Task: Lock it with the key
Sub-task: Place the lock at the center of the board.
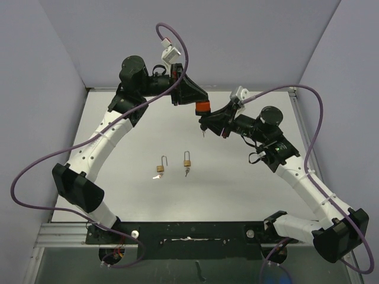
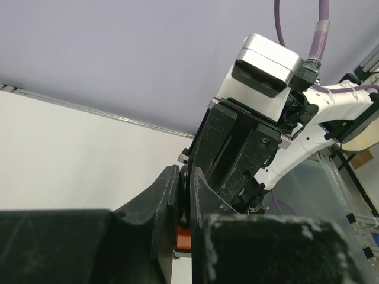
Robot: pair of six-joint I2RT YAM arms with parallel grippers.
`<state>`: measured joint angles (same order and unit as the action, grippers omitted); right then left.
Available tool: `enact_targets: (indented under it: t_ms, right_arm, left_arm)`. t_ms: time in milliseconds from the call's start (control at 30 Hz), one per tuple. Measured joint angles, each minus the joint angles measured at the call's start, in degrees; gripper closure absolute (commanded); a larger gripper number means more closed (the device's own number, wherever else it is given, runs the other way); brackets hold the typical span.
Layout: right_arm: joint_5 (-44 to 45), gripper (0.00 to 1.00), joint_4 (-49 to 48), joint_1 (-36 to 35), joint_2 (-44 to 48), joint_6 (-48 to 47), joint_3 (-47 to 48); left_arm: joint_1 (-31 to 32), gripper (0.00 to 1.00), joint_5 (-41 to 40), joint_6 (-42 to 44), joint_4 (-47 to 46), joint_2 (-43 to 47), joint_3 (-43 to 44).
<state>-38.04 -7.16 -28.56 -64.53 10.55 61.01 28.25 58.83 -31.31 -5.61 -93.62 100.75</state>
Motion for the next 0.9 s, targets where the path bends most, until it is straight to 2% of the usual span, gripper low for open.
enact_targets:
  t_ms: [367, 633, 667, 800, 900]
  right_arm:
    - [0.04, 1.0, -4.59, -0.55, 0.31, -0.74, -5.7]
    - [-1.07, 1.0, -1.66, -1.95, 1.64, -5.57, -4.63]
    - [-1.64, 1.0, -0.13, -2.05, 1.92, -6.03, -4.76]
    - [-9.57, 1.0, 19.06, -3.89, 2.25, -8.26, -10.45]
    - [-10.8, 1.0, 29.22, -4.52, -1.14, -8.66, -13.29]
  left_arm:
    - [-1.14, 1.0, -1.73, 1.84, 2.47, 1.86, -4.37]
    - [-4.68, 1.0, -2.19, 2.05, 2.86, 7.37, -7.37]
    - [-5.27, 1.0, -3.39, 2.19, 2.43, 8.13, -7.52]
    - [-12.28, 1.0, -18.99, 3.52, -9.49, 10.71, -6.05]
    - [-15.76, 1.0, -25.81, 3.63, -15.69, 12.92, -4.44]
